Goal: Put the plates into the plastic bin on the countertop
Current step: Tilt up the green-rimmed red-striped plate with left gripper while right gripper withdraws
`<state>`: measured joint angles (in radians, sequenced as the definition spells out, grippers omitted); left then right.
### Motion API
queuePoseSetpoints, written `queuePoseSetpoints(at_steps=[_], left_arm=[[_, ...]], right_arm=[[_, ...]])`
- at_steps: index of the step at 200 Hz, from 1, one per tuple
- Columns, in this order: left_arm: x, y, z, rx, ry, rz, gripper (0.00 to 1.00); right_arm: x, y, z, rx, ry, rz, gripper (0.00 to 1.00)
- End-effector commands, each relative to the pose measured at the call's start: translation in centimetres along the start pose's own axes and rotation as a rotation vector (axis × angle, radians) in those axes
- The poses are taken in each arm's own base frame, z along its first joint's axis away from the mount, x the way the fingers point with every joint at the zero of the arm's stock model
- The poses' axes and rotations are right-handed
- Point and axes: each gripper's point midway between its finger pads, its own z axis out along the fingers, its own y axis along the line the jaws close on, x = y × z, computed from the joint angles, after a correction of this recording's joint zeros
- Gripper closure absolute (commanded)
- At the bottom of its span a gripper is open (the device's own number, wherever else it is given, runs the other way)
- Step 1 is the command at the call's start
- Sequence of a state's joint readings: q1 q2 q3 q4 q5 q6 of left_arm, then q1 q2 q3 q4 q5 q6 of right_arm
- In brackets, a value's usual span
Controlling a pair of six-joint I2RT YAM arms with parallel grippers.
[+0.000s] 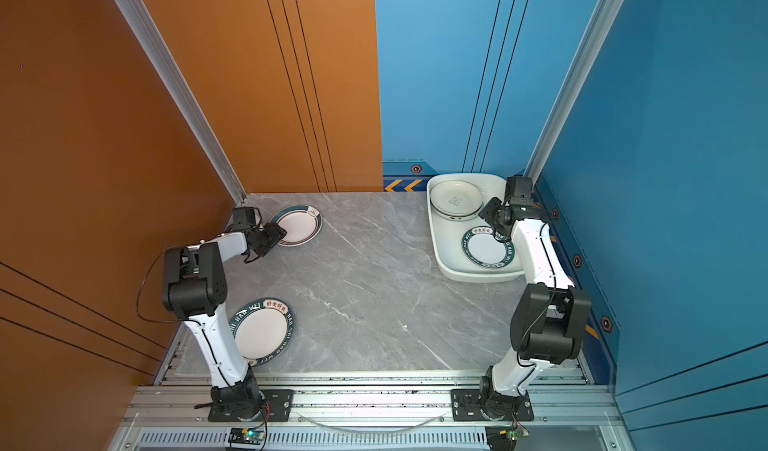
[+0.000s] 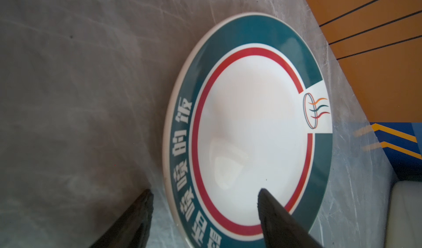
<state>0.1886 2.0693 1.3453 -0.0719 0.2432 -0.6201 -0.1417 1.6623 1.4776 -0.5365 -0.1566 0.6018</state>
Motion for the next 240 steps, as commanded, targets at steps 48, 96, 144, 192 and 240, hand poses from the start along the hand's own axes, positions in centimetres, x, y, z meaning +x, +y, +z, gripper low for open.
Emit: queuePoseSetpoints(at_steps=[48,96,144,192,240], left_arm=[[4.4,2.8,2.8,-0.058,0.142,-0.094,0.63],[4.6,2.6,2.7,-0.035,0.144,-0.097,0.79],[5.4,2.2,2.3,0.004,0.147,-0.101,0.98],[6.8,-0.4,1.0,0.099,0.157,-0.086,1.0],[7.8,-6.5,-3.6,0.258,0.158,-0.011,1.0]], right_arm=[[0.6,1.2,-0.8,-0.058,-0.011,-0.017,0.48],[1.5,1.5,-0.7,-0.074,0.007,-0.024,0.48],[3.4,3.8,-1.7,-0.187,0.049,-0.043,0.48],[5.0,6.9,-4.3,-0.323,0.093,-0.087,0.45],[9.5,12.0,-6.2,-0.54,0.237,-0.177,0.2]])
